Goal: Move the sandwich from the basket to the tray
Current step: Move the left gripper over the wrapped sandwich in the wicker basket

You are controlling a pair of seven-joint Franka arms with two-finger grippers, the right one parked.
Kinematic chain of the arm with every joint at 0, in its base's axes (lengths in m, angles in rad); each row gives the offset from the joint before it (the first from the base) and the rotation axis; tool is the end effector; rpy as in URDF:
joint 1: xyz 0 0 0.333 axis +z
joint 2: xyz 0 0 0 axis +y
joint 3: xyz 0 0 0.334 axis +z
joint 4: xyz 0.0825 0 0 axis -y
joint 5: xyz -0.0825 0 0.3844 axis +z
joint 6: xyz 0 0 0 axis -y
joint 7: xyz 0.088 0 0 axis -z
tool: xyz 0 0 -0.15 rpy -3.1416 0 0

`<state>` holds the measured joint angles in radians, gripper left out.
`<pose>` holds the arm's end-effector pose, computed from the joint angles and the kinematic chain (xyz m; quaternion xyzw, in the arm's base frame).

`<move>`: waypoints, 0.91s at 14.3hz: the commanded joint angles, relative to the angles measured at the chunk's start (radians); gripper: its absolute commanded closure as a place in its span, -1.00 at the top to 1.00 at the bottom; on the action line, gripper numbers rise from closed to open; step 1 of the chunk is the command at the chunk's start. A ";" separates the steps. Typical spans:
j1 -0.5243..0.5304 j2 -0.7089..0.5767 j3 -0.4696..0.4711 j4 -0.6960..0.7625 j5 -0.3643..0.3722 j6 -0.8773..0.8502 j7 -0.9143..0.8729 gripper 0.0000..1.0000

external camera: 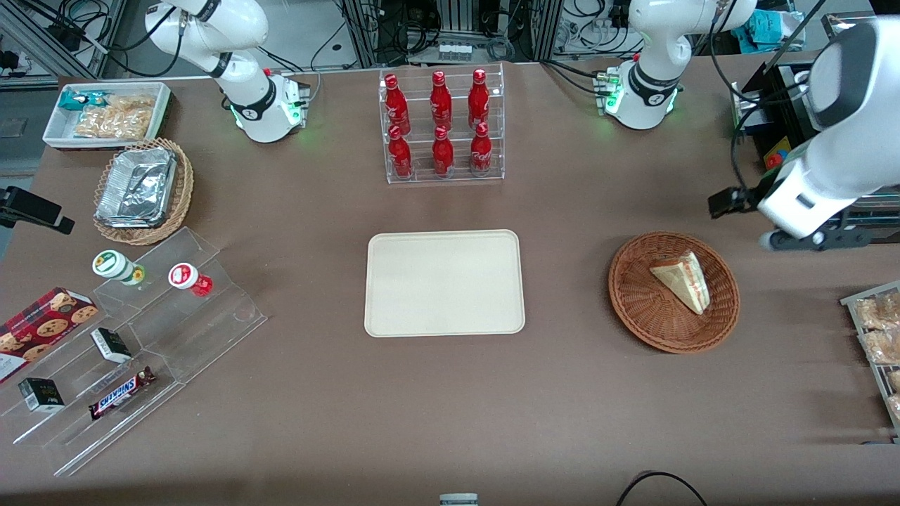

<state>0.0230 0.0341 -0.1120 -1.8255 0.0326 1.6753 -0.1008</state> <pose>0.5431 -0.0433 0.4702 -0.9957 -0.0025 0.0901 0.0227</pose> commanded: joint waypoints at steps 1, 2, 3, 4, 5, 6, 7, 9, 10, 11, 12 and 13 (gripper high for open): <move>-0.005 -0.026 0.005 -0.197 0.015 0.215 0.007 1.00; -0.005 -0.028 0.005 -0.255 0.015 0.295 0.007 1.00; -0.002 -0.028 0.006 -0.321 0.015 0.389 0.006 1.00; -0.001 -0.026 0.008 -0.378 0.015 0.478 0.001 1.00; 0.017 -0.023 0.011 -0.426 0.015 0.559 -0.002 1.00; 0.040 -0.017 0.011 -0.460 0.015 0.616 -0.003 1.00; 0.048 -0.014 0.011 -0.469 0.012 0.633 -0.013 1.00; 0.052 -0.007 0.011 -0.474 0.009 0.633 -0.119 1.00; 0.054 0.007 0.011 -0.472 0.009 0.636 -0.231 1.00; 0.054 0.018 0.011 -0.472 0.007 0.638 -0.331 1.00; 0.052 0.032 0.011 -0.471 0.007 0.646 -0.409 1.00; 0.052 0.038 0.011 -0.472 0.006 0.662 -0.446 1.00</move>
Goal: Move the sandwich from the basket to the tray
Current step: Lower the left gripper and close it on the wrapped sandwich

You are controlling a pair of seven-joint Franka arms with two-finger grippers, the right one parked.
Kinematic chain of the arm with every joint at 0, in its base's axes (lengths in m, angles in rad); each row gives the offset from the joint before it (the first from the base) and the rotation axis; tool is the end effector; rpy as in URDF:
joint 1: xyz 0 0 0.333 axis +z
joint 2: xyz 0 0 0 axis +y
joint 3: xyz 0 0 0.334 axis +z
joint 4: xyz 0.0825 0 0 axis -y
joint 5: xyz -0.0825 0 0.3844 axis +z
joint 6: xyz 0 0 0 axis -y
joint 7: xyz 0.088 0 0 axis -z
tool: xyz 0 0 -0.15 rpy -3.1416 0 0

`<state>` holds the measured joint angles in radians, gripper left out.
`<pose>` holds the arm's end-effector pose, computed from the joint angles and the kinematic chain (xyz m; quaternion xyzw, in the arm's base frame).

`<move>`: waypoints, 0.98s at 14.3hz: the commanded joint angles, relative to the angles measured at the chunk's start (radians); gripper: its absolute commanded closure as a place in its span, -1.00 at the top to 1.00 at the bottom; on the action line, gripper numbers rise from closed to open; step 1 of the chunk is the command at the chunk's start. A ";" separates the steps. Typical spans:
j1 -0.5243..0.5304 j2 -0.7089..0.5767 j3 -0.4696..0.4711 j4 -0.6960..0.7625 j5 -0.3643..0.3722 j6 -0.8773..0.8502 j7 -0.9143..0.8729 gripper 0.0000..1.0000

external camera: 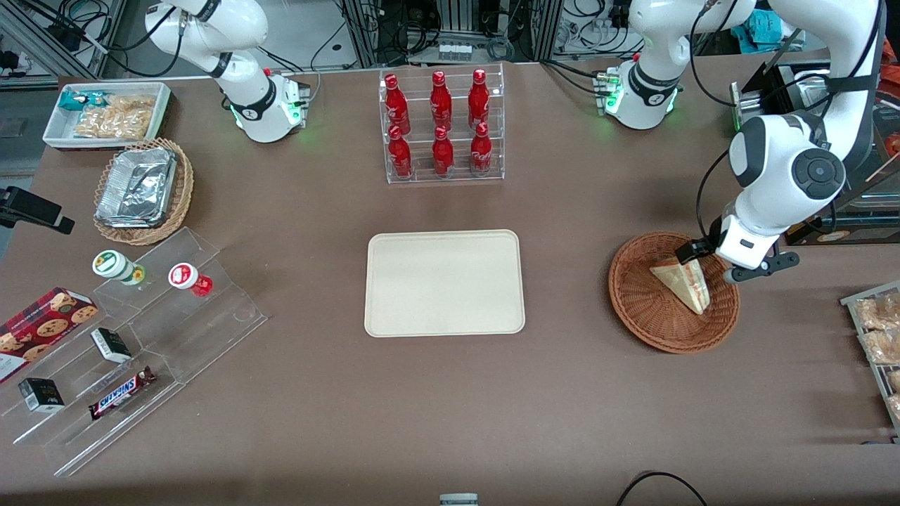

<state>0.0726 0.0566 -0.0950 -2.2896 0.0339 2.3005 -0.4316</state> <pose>0.5145 -0.0098 0.2979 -0.9811 -0.1918 0.0199 0.0145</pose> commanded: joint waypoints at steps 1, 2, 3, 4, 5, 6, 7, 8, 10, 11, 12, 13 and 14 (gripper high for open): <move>0.003 0.025 -0.006 -0.008 -0.005 0.046 -0.163 1.00; 0.004 0.035 -0.006 -0.007 -0.006 0.048 -0.230 1.00; 0.003 0.038 -0.006 -0.007 -0.006 0.057 -0.289 1.00; 0.003 0.048 -0.006 -0.008 -0.006 0.066 -0.309 1.00; 0.004 0.057 -0.006 -0.007 -0.015 0.071 -0.321 1.00; 0.009 0.078 -0.006 -0.004 -0.060 0.089 -0.341 1.00; 0.010 0.097 -0.006 -0.007 -0.102 0.136 -0.349 1.00; 0.012 0.113 -0.006 -0.010 -0.111 0.154 -0.349 1.00; 0.012 0.141 -0.006 -0.010 -0.111 0.158 -0.345 0.96; 0.012 0.152 -0.006 -0.008 -0.111 0.160 -0.340 0.63; 0.012 0.150 -0.006 -0.008 -0.108 0.155 -0.329 -0.17; 0.012 0.147 -0.006 -0.007 -0.108 0.152 -0.328 -0.67; 0.012 0.146 -0.006 -0.002 -0.108 0.151 -0.328 -0.82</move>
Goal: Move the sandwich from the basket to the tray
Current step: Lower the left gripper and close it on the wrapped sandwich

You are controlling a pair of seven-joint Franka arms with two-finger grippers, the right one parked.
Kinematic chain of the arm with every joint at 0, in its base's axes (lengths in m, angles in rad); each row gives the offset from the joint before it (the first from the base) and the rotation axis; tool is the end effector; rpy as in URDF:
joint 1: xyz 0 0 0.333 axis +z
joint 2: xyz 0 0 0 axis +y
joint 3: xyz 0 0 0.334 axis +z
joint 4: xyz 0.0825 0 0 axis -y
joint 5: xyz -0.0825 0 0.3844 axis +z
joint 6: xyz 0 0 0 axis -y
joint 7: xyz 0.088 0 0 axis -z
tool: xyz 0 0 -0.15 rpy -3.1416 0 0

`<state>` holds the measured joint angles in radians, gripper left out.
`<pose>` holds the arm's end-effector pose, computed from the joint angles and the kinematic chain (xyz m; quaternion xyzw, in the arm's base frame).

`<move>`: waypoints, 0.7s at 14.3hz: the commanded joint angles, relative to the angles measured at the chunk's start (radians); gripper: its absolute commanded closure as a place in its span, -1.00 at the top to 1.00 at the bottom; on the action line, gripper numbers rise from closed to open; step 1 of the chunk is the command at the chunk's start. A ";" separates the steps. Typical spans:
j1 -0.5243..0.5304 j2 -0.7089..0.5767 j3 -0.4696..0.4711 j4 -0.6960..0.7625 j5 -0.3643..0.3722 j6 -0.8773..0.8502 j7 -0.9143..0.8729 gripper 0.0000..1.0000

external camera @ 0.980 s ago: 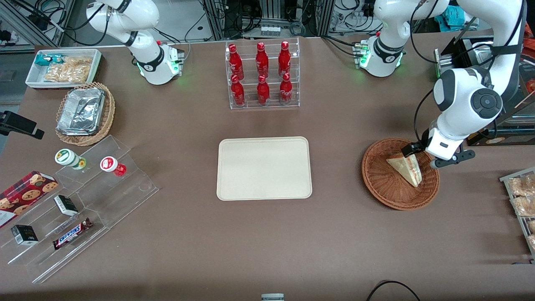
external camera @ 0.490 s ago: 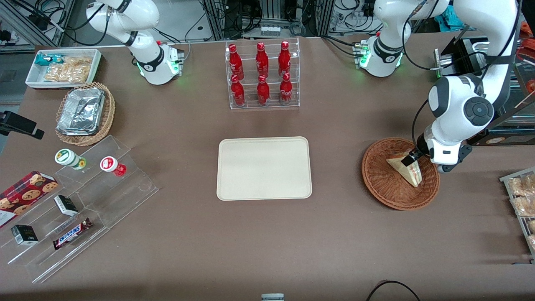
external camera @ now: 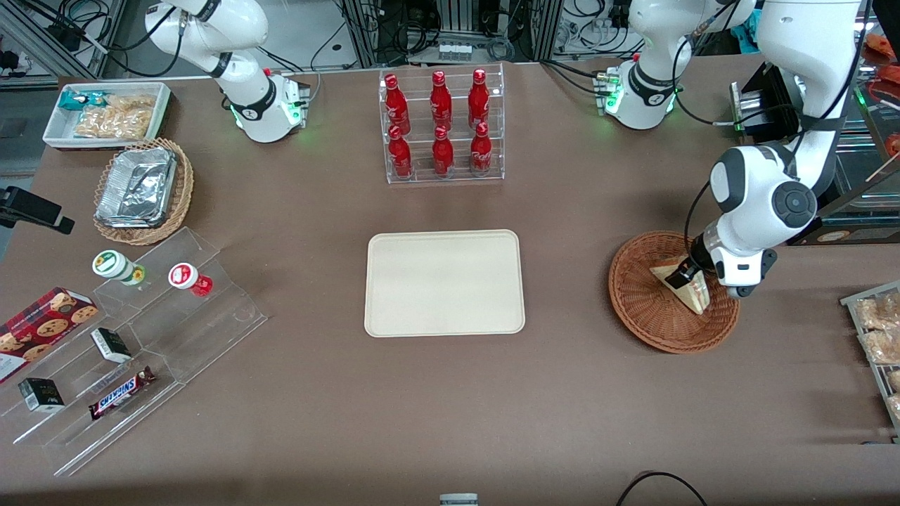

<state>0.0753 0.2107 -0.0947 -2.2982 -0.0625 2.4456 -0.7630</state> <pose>0.5227 -0.0130 0.2265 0.9213 0.3864 -0.0401 0.0150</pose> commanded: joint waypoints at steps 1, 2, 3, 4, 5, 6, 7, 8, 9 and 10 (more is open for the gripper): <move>0.006 -0.011 -0.007 0.009 -0.008 0.006 0.002 -0.88; 0.001 -0.022 -0.008 0.013 -0.008 0.004 0.001 -0.90; 0.000 -0.034 -0.011 0.013 -0.007 -0.003 0.004 -0.93; -0.015 -0.053 -0.013 0.017 -0.005 -0.038 0.019 -0.94; -0.038 -0.072 -0.013 0.029 -0.003 -0.087 0.055 -0.95; -0.049 -0.089 -0.016 0.046 -0.003 -0.129 0.088 -0.97; -0.075 -0.097 -0.029 0.066 -0.003 -0.163 0.106 -0.98; -0.104 -0.096 -0.037 0.107 -0.005 -0.230 0.131 -0.99; -0.151 -0.079 -0.052 0.159 -0.002 -0.308 0.151 -0.99; -0.214 -0.047 -0.056 0.227 0.044 -0.370 0.168 -0.99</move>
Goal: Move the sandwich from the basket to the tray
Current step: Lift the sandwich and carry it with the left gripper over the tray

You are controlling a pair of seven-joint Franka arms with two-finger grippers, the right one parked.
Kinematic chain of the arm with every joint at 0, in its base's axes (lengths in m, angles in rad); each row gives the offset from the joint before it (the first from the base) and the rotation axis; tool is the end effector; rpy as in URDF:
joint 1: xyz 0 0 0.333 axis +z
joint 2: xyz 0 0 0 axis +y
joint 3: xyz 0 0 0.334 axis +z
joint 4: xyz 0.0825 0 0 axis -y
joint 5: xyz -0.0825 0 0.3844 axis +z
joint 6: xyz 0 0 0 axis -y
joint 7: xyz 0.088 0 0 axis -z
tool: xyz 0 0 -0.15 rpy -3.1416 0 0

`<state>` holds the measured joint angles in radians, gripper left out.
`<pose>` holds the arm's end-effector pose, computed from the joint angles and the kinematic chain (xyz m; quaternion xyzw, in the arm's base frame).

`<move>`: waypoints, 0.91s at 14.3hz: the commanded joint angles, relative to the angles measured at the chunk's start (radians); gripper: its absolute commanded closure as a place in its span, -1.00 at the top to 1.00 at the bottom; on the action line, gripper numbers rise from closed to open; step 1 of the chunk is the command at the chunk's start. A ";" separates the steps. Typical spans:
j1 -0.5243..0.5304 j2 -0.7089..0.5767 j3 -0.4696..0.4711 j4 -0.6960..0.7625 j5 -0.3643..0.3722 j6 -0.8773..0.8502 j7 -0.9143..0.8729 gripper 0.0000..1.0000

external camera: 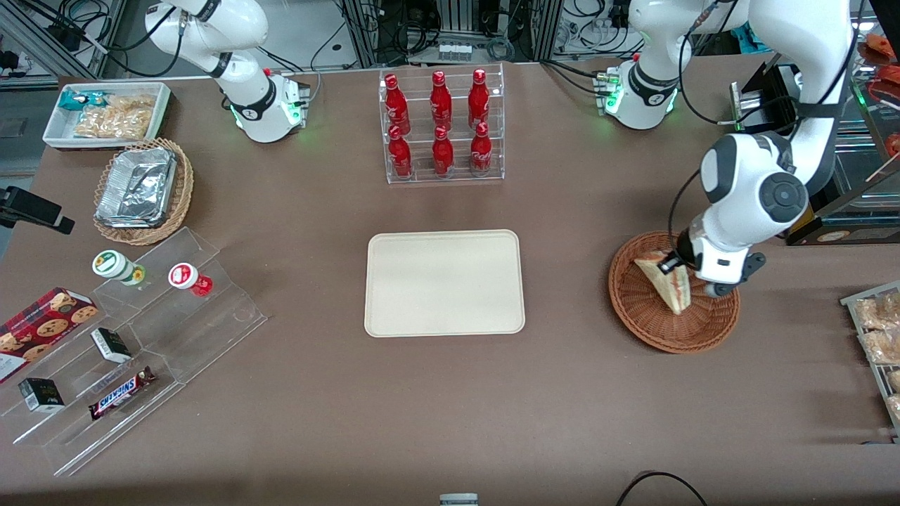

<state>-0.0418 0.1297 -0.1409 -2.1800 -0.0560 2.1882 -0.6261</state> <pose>0.5244 -0.1010 0.2969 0.9693 0.2365 -0.0675 0.0047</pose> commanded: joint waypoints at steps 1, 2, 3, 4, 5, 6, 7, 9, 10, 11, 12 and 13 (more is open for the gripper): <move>-0.133 0.059 -0.012 0.162 0.095 -0.151 0.026 -0.99; -0.180 0.083 -0.016 0.211 0.113 -0.172 0.026 -0.99; -0.231 0.108 -0.014 0.248 0.111 -0.174 0.022 -1.00; -0.265 0.138 -0.014 0.282 0.110 -0.171 0.022 -1.00; -0.304 0.177 -0.016 0.328 0.108 -0.170 0.014 -1.00; -0.349 0.218 -0.016 0.371 0.108 -0.162 -0.021 -1.00; -0.378 0.250 -0.017 0.411 0.108 -0.145 -0.055 -1.00; -0.450 0.321 -0.019 0.468 0.108 -0.078 -0.148 -1.00; -0.486 0.358 -0.019 0.492 0.108 -0.040 -0.191 -1.00; -0.513 0.391 -0.019 0.521 0.110 -0.013 -0.226 -1.00; -0.541 0.431 -0.019 0.558 0.110 0.001 -0.254 -1.00; -0.559 0.459 -0.019 0.595 0.110 0.001 -0.268 -1.00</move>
<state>-0.5586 0.5088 -0.1699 -1.6949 0.0365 2.1946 -0.8426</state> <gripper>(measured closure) 0.855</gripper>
